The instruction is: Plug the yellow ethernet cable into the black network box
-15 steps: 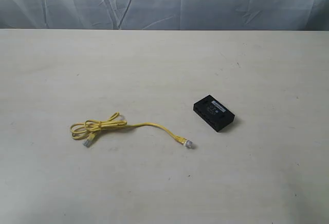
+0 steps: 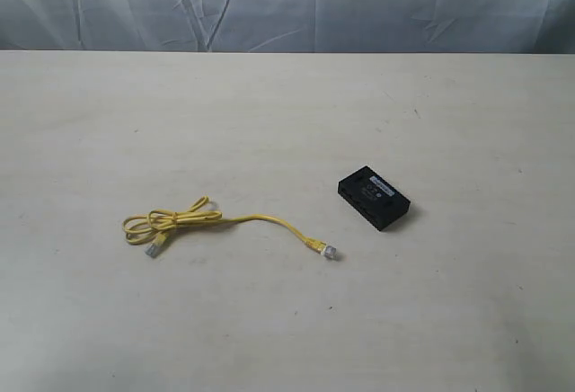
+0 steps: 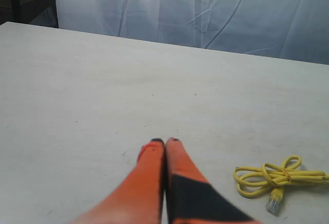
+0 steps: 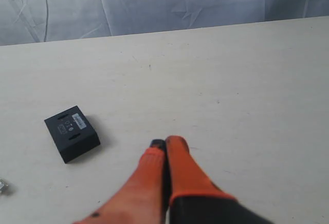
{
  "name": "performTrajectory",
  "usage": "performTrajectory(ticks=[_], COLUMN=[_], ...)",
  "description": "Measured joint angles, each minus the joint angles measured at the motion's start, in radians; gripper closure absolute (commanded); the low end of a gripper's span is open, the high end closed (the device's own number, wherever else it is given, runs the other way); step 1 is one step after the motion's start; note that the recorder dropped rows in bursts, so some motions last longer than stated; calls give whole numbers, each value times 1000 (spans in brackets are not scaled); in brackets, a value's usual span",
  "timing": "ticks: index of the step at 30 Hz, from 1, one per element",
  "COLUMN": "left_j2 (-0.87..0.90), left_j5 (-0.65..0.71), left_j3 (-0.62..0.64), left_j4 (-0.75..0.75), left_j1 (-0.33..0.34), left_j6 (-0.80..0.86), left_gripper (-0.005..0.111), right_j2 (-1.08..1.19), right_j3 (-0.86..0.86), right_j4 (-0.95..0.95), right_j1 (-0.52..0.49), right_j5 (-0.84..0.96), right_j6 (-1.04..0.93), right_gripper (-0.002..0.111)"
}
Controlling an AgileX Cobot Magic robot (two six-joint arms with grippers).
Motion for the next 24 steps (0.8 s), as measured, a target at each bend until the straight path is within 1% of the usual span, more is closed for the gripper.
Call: performTrajectory(ticks=[5, 10, 18, 24], left_j2=[0, 0, 0, 0], left_j5=[0, -31, -259, -354], left_j3=[0, 0, 0, 0], left_j4=[3, 68, 91, 91], left_j1=[0, 0, 0, 0], left_j6=[0, 7, 7, 9], left_gripper=[107, 107, 107, 107], right_j2=[0, 0, 0, 0], right_j3=[0, 0, 0, 0], right_j4=[0, 0, 0, 0], right_j1=[0, 0, 0, 0], right_j5=[0, 0, 0, 0], right_j6=[0, 0, 0, 2], right_gripper=[109, 109, 109, 109])
